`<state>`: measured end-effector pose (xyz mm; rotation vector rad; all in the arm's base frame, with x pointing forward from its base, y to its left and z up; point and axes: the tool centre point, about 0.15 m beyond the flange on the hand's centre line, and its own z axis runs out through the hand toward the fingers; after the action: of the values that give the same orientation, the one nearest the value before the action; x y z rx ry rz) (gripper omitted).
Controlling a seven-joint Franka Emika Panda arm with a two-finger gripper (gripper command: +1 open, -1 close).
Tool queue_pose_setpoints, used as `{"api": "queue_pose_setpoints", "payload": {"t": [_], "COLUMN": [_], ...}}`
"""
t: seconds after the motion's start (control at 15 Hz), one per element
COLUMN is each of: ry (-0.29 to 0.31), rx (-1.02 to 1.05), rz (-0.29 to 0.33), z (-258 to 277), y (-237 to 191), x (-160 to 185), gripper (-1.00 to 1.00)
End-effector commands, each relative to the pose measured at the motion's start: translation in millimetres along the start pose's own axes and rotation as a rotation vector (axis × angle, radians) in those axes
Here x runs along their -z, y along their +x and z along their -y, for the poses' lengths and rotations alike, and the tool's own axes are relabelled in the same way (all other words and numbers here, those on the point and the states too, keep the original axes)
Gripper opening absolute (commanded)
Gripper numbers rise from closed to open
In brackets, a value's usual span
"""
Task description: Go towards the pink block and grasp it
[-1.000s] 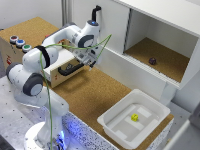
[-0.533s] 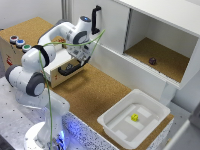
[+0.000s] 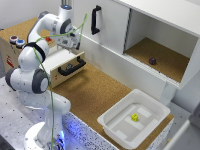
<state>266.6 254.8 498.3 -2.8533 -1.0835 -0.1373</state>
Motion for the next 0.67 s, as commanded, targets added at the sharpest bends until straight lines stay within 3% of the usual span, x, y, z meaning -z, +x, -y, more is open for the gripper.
{"api": "queue_pose_setpoints", "payload": {"t": [0.0,0.13,0.6], "ry": [0.002,0.027,0.027], "rx": [0.232,0.259,0.259], "rz": [0.128,0.115,0.115], "z": [55.8,57.9,57.9], "y": [66.4,72.2,72.2], "x": [1.2,4.4,4.4], "gripper": [1.0,1.0,1.0]}}
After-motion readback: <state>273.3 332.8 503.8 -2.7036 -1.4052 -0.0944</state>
